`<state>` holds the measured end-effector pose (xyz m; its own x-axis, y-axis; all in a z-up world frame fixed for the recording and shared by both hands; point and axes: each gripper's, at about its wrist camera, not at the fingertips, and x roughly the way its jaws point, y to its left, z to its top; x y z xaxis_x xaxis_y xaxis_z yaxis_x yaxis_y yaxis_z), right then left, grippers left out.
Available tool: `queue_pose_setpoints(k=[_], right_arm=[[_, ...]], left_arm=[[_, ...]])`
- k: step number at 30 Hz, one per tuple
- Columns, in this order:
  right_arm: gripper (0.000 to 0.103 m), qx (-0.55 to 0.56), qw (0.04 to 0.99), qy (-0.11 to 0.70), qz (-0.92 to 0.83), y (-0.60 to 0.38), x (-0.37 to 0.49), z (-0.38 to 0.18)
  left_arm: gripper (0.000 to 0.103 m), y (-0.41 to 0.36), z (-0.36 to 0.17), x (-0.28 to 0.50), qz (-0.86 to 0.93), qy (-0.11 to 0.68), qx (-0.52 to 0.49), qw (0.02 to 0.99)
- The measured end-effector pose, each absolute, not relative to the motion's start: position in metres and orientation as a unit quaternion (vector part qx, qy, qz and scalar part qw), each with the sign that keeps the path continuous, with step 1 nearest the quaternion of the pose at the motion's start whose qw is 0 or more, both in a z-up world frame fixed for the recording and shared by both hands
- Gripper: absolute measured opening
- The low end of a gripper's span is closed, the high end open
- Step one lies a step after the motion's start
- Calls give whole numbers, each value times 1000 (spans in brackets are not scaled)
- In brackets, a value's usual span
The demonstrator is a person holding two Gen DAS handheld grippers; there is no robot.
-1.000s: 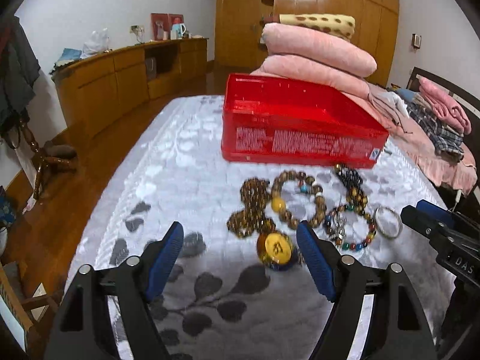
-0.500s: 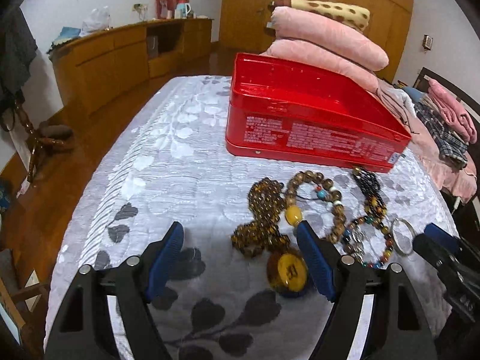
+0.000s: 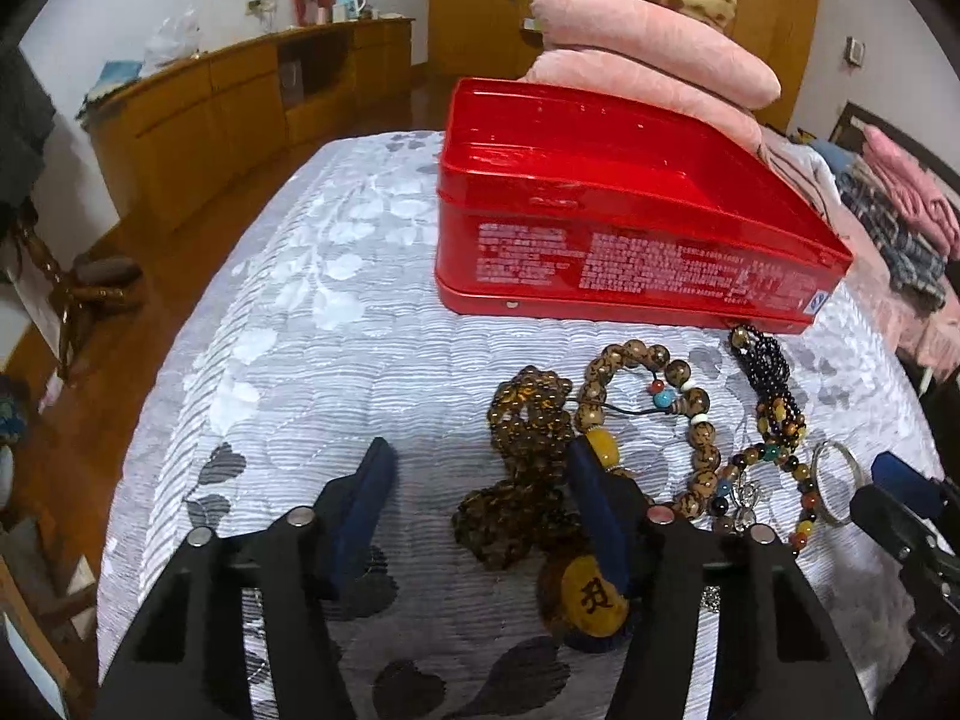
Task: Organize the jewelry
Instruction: 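Grasp the dark brown bead bracelet with the left tool while the right tool approaches a silver bangle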
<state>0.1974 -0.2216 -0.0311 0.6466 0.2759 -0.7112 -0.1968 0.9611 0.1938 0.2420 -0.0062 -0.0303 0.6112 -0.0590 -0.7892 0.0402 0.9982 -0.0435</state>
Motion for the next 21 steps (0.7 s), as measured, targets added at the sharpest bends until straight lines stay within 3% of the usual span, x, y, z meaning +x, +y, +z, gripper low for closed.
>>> queue_pose_setpoints(k=[6, 11, 21], right_arm=[[52, 46, 902, 410, 128, -222, 199, -34], [52, 50, 894, 429, 118, -222, 204, -40], [53, 10, 890, 444, 102, -208, 209, -43]], left_arm=[[54, -12, -30, 249, -31, 442, 3, 896], [28, -3, -28, 248, -23, 434, -19, 900], [23, 7, -26, 228, -50, 428, -40, 901]])
